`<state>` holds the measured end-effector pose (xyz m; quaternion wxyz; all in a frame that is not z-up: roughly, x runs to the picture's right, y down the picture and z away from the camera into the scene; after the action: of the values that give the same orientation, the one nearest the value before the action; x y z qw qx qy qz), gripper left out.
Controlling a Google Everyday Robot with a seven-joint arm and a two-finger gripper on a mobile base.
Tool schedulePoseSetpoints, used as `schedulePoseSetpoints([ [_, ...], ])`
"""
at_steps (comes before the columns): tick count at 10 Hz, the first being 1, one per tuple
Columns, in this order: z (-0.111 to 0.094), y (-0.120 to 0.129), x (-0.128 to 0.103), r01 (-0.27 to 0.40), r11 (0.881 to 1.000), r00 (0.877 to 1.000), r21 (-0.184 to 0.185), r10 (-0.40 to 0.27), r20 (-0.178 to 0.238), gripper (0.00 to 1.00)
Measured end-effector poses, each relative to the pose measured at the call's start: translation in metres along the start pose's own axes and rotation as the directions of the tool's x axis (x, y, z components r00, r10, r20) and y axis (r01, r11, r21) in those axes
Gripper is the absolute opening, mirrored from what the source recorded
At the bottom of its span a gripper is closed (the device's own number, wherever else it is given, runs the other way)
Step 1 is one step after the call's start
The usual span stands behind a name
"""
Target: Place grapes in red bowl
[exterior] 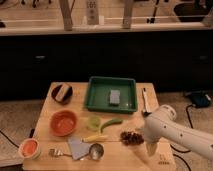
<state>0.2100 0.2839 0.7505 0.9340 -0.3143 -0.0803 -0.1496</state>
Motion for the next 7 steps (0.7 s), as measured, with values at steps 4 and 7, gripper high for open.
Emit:
schedulePoseSetpoints([
  [4,0.0009,-0.0011,-0.0004,0.013,1.0,1.0,0.0,-0.013,0.004,0.8],
  [7,0.0022,-0.0021,-0.0017,0.025,1.0,1.0,-0.003,-0.025,0.008,0.8],
])
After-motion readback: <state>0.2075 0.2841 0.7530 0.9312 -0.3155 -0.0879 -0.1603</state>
